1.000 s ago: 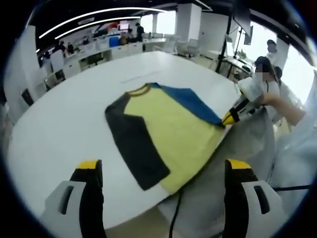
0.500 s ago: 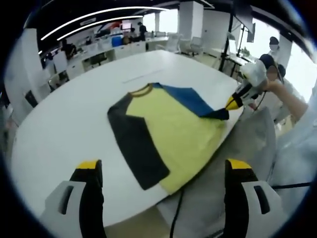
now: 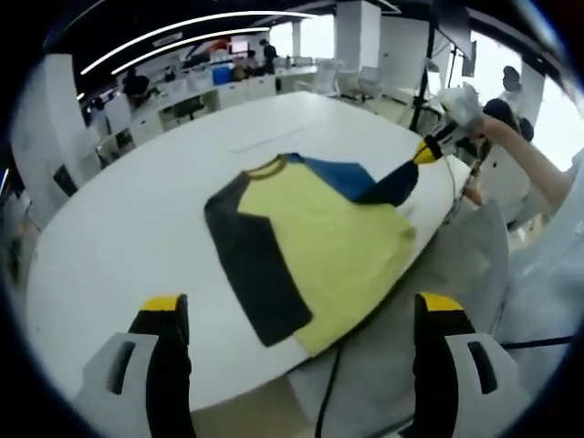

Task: Fold the garment on the visible template until the final outline fits inside the template.

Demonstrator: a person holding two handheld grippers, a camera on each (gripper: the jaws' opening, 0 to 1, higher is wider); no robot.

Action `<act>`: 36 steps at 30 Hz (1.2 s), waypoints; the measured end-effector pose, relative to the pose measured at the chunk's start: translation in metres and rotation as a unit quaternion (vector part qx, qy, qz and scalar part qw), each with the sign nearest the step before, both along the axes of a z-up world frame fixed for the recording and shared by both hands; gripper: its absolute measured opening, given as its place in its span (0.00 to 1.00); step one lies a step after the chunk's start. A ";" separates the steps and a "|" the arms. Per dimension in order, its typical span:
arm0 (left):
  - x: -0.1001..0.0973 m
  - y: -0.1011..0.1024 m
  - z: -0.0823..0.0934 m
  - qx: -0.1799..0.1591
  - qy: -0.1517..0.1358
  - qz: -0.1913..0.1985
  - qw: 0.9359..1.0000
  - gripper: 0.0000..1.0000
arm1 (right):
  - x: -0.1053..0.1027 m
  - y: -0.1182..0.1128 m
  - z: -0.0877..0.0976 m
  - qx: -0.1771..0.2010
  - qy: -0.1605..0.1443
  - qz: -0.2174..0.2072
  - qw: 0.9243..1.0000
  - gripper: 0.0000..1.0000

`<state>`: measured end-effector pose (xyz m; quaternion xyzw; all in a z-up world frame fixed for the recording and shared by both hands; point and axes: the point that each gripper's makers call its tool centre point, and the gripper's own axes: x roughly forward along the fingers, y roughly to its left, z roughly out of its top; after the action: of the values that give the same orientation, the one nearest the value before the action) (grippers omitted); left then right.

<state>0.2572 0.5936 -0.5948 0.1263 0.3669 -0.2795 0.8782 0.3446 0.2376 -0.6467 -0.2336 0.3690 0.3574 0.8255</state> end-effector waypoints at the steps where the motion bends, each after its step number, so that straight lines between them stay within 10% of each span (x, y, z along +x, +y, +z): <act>1: 0.000 0.000 0.001 0.001 -0.001 0.002 1.000 1.00 | 0.003 -0.005 0.000 -0.001 0.002 -0.003 1.000 0.03; 36: -0.005 0.002 0.011 0.023 0.004 0.047 0.999 1.00 | 0.042 -0.146 -0.044 -0.021 0.040 -0.109 0.993 0.03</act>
<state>0.2526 0.5955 -0.5843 0.1284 0.3819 -0.2299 0.8859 0.3864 0.0911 -0.6910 -0.1947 0.4327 0.2667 0.8389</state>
